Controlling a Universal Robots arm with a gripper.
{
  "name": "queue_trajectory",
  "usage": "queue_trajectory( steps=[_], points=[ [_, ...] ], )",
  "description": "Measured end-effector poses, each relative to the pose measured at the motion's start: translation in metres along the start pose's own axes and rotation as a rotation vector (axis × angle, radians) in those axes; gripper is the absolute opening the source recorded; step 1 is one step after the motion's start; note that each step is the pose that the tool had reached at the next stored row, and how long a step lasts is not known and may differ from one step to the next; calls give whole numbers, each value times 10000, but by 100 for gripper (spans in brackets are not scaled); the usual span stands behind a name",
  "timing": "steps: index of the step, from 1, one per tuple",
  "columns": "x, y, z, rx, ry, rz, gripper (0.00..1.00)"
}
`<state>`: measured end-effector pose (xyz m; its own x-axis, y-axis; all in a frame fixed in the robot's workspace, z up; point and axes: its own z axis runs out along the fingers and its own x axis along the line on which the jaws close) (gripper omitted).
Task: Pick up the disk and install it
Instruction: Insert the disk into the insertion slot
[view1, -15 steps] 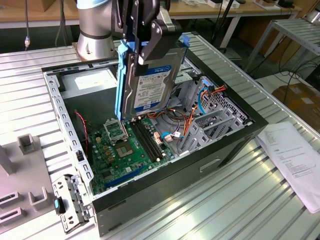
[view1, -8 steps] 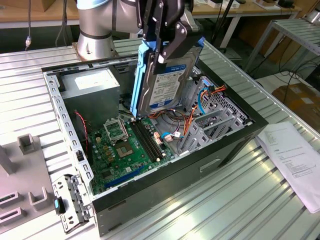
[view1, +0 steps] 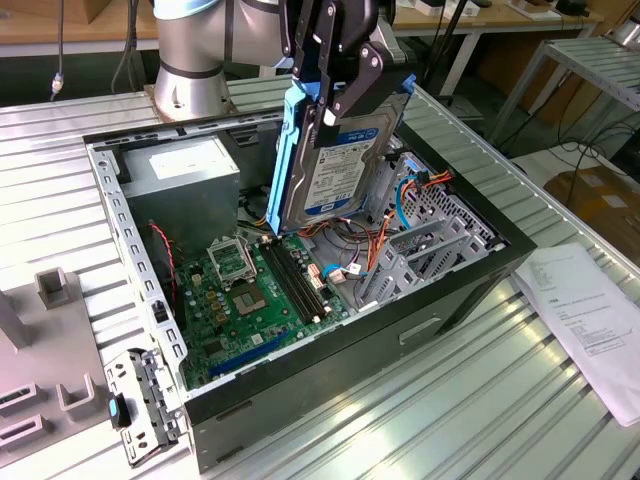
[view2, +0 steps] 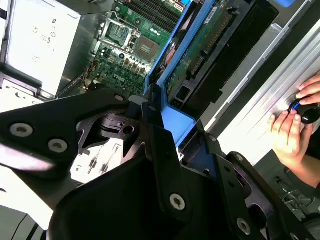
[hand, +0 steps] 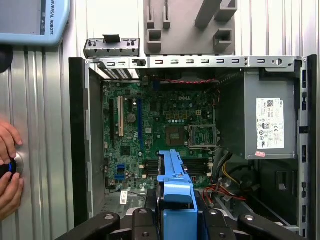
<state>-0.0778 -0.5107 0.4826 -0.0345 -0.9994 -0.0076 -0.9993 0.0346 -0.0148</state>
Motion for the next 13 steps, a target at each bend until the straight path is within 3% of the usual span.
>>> queue_trajectory(
  steps=[9,11,13],
  points=[
    [10,-1,0,0,0,-1,37],
    [48,-3,0,0,0,0,37],
    [143,-6,0,0,0,0,37]
  ],
)
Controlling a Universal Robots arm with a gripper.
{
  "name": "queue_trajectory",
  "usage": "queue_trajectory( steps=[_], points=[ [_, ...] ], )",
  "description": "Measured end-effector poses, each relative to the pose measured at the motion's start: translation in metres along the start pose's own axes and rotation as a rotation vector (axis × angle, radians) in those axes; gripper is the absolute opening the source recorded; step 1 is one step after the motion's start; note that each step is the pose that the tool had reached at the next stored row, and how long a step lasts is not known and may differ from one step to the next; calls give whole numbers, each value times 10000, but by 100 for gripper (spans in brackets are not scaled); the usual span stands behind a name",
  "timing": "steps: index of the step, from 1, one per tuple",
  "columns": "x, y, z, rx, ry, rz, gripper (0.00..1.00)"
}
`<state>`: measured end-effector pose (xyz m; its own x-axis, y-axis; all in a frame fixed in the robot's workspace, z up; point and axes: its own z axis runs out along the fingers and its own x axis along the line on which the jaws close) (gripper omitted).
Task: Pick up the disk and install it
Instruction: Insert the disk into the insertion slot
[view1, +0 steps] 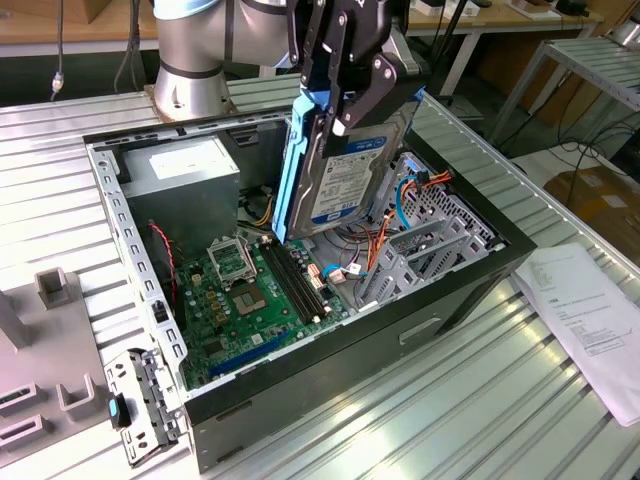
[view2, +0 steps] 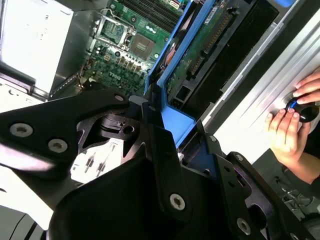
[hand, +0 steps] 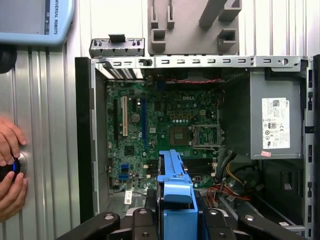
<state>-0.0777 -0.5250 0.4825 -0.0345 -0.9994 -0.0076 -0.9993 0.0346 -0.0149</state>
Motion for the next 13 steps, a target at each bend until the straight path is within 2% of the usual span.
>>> queue_trajectory(
  steps=[3,7,12,13],
  points=[
    [89,-5,2,0,0,0,37],
    [116,-49,10,0,-1,0,37],
    [126,-236,23,0,0,0,37],
    [127,-296,28,0,-1,0,37]
  ],
)
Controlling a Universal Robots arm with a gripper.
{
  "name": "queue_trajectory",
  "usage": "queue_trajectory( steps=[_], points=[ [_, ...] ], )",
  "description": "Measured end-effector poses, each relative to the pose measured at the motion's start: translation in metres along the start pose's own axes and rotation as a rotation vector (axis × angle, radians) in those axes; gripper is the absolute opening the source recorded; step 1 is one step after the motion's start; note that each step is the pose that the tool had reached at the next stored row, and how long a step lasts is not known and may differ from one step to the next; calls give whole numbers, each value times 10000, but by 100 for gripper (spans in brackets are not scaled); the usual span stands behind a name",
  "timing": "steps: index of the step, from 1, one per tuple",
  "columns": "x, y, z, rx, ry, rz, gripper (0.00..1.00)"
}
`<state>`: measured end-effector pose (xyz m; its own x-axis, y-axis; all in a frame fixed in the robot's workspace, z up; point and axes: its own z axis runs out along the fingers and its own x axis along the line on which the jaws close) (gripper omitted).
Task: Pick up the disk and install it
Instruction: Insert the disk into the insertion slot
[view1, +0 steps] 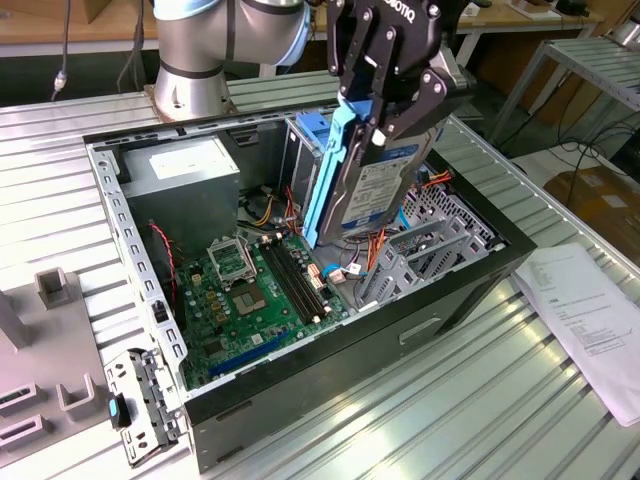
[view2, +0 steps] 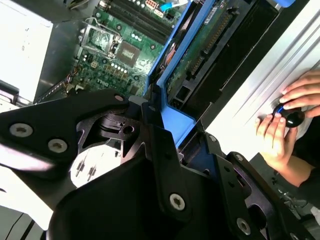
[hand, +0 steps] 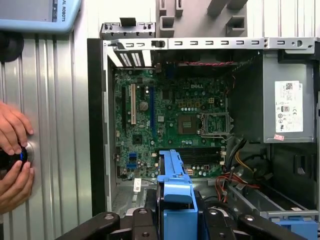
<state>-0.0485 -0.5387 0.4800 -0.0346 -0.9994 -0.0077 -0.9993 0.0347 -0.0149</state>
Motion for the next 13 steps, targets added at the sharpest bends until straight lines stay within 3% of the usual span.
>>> queue_trajectory(
  steps=[10,13],
  points=[
    [2,-489,29,0,0,0,37],
    [47,-543,36,-1,1,0,37]
  ],
)
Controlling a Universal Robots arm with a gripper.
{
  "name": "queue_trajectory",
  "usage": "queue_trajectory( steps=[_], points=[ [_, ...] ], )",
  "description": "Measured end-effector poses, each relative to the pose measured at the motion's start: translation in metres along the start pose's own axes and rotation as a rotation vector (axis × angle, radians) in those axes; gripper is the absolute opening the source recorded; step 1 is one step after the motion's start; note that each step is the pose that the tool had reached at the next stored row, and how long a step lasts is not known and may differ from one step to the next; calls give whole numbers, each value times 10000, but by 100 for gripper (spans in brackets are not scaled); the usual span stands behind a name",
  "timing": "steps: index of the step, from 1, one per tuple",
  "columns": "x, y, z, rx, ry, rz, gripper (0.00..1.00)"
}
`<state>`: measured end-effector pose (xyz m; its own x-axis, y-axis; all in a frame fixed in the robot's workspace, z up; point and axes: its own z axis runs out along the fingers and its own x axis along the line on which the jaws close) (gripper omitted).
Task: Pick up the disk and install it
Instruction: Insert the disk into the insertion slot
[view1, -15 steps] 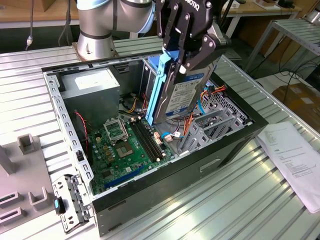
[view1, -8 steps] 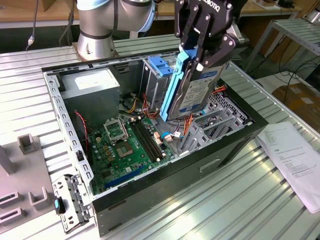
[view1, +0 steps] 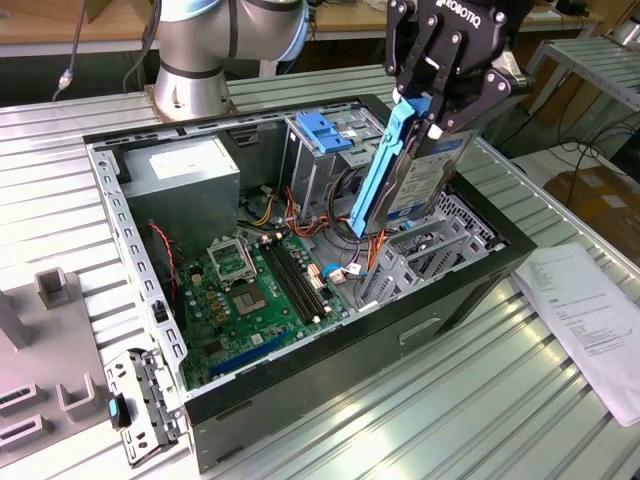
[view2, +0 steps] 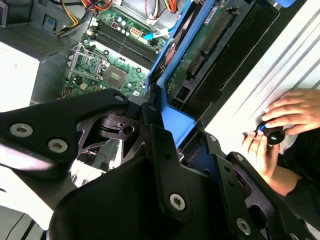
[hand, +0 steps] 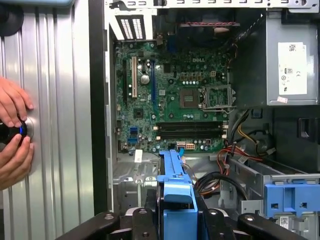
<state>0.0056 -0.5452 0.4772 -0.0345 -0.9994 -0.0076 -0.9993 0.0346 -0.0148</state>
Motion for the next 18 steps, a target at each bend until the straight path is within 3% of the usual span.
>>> queue_trajectory(
  steps=[6,14,17,18],
  points=[
    [132,-16,9,0,0,1,37],
    [140,-18,10,0,0,1,37],
    [141,-63,11,0,-1,0,37],
    [143,-103,14,0,-1,1,37]
  ],
)
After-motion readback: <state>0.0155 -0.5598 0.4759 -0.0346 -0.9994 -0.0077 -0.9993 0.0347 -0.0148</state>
